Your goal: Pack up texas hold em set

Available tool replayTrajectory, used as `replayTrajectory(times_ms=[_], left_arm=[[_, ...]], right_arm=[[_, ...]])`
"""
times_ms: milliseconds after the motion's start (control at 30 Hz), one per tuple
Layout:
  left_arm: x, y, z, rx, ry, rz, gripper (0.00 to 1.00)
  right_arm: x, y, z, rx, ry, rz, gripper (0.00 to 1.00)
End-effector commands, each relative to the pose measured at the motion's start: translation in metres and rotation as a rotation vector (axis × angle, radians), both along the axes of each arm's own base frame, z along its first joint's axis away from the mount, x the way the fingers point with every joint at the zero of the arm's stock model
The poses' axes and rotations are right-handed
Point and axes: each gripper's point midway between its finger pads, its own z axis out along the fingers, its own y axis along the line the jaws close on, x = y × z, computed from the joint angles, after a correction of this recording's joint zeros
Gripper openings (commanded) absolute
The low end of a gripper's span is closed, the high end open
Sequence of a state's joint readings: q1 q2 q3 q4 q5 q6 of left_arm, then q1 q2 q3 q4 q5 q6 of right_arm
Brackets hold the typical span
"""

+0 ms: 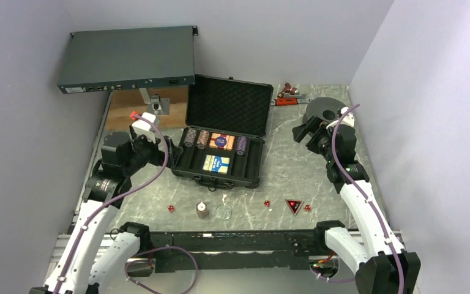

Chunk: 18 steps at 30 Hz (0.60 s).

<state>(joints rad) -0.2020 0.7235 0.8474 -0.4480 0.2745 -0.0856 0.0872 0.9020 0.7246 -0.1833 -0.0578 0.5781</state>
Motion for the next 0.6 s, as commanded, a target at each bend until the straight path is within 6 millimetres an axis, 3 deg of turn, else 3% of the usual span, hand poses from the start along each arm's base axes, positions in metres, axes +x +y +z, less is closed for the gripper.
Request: replayTrajectory(times_ms=[0,367,567], left_arm=[[-0.010,-0.028,0.012,-0.012,-0.065,-0.161,0.94],[-0.022,-0.051,0.008,-0.007,-0.046,-0.259,0.91],[-0.025,-0.057,0.003,0.012,-0.043,-0.279,0.90]], right_arm=[[-0.004,0.001,0.010,0.005,-0.010,0.005,1.00],[-0.019,-0.001,-0.001,-0.044,0.205,-0.055,1.00],[-0.036,0.015,0.004,-0.098,0.238,-0.062,1.00]])
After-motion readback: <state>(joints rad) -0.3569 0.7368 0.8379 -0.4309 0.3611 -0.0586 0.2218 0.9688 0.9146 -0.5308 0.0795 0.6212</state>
